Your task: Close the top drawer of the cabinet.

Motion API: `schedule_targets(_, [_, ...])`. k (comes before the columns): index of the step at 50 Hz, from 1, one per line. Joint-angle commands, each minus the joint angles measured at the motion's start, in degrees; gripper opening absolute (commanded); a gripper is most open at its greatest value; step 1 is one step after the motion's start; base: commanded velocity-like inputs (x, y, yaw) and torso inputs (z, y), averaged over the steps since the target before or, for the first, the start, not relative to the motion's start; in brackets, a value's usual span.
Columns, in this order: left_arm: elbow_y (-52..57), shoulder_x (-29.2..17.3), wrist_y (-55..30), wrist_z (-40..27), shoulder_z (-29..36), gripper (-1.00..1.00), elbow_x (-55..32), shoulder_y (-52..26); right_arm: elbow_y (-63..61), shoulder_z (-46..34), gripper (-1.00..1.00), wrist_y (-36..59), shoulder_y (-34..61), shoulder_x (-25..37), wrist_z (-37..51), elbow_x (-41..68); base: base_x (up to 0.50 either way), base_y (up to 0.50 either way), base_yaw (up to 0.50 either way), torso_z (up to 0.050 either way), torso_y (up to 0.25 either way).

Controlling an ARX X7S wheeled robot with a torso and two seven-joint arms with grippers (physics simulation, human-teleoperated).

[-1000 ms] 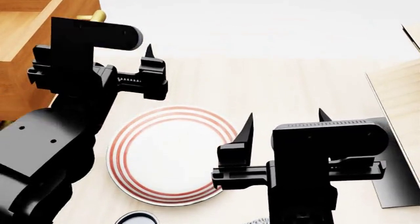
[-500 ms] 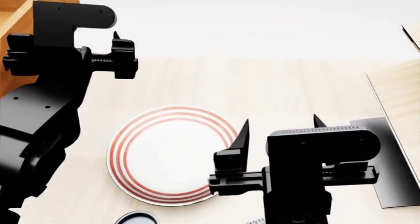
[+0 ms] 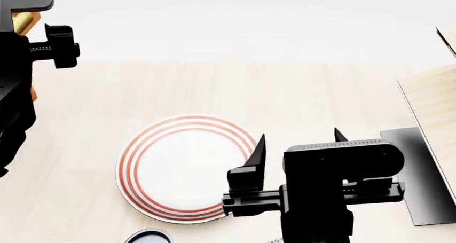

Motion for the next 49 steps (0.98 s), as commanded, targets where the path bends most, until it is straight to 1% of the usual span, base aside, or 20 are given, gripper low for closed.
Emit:
schedule_targets(1, [-10.61,-3.32,3.78,-2.39,-1.15,1.0,1.2,-4.28,0.32,-0.69,1.0,-0.29,-0.02,0.13,0.38,0.17,0.0,0.0,0.0,0.0,0.0])
schedule_targets(6, [-14.2,-3.89,5.14,-3.34,-0.84,1.0,2.11,-5.6,1.04,-0.9,1.0,-0.97,-0.27,0.35,0.38,0.21,0.0,0.0,0.0,0.0,0.0])
schedule_targets(9, [-20.66,-4.17,7.97,-4.3,-1.14,1.0,2.52,-7.54,1.03,-0.77,1.0,-0.67,-0.03,0.48,0.31,0.44,0.0,0.0,0.0,0.0,0.0])
schedule_targets(12, [-24.05,-4.24,9.34,-4.87,-1.29,1.0,2.69,-8.79,1.05,-0.71,1.0,-0.78,-0.15,0.63,0.37,0.5,0.0,0.0,0.0,0.0,0.0])
schedule_targets(13, [-26.39,-6.57,7.18,-9.99,-3.25,1.0,2.16,-8.62,2.94,-1.26,1.0,-2.24,-0.63,0.96,0.08,0.21,0.0,0.0,0.0,0.0,0.0])
schedule_targets(49, [-26.39,-6.1,6.57,-8.88,-7.76,1.0,7.12,-8.7,3.51,-1.72,1.0,-2.31,-0.12,1.37,0.99,1.13,0.0,0.0,0.0,0.0,0.0])
